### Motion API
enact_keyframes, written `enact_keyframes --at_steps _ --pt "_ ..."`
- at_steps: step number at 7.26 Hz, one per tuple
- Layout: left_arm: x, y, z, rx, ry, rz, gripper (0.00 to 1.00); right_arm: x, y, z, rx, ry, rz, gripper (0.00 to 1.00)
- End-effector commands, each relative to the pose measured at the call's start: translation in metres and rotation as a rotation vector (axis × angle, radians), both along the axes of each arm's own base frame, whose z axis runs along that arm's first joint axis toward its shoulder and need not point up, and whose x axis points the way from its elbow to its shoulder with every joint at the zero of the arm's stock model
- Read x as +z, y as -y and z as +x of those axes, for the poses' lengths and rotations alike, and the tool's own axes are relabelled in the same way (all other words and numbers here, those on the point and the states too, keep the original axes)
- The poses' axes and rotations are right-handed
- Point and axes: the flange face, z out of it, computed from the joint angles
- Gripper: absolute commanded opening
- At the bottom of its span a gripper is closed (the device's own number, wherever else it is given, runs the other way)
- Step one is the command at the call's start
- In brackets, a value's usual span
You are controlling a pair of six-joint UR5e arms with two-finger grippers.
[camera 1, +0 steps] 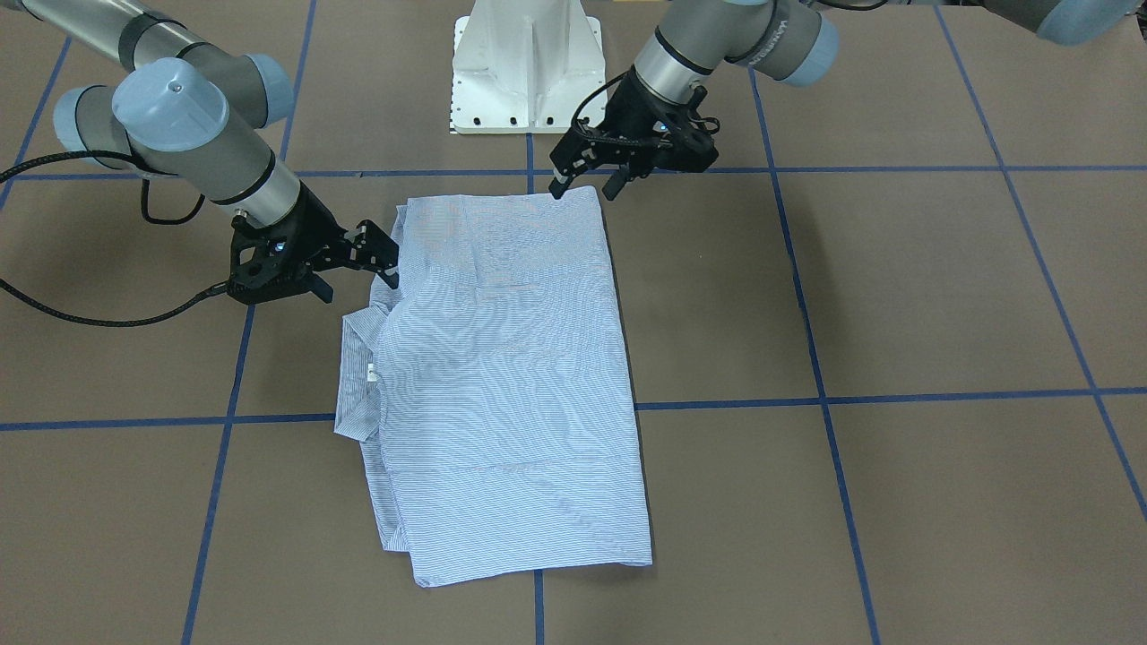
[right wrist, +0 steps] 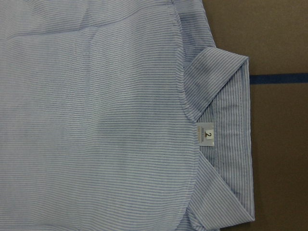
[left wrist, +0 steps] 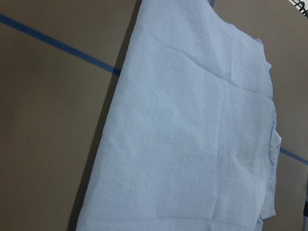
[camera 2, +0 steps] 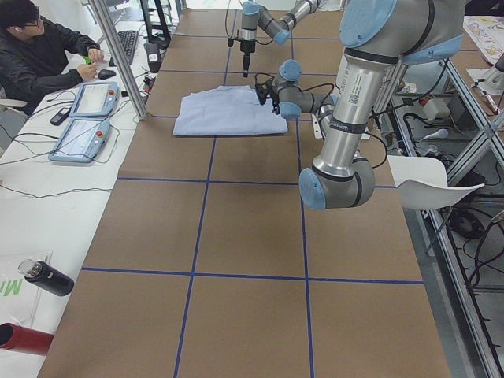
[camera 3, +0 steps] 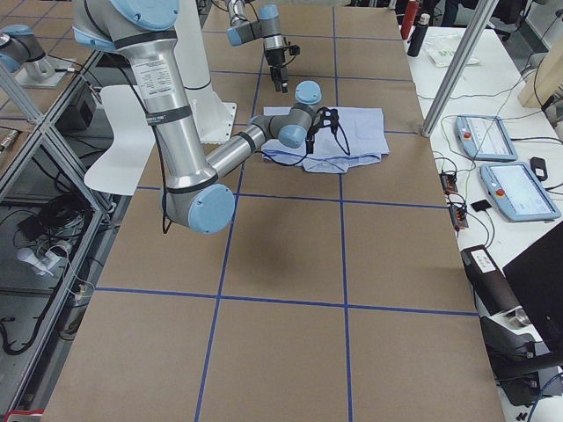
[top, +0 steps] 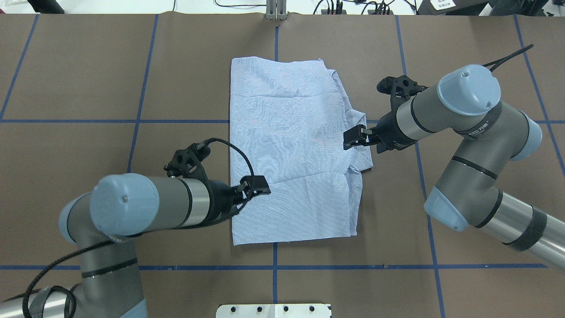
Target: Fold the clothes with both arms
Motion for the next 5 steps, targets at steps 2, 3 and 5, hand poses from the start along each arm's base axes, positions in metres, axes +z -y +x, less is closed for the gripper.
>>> enact_keyframes --at_steps 2,3,5 --pt "0.023 -0.022 0.038 0.008 0.051 -0.039 0.98 -0.005 -0.002 0.001 0.017 0.014 -0.028 1.00" --pt "0.033 -0.019 0.045 0.005 0.075 -0.044 0.97 -0.005 -0.002 0.000 0.016 0.015 -0.029 1.00" --pt "0.047 -0.017 0.050 0.003 0.106 -0.053 0.94 -0.004 -0.001 -0.001 0.015 0.012 -0.029 1.00"
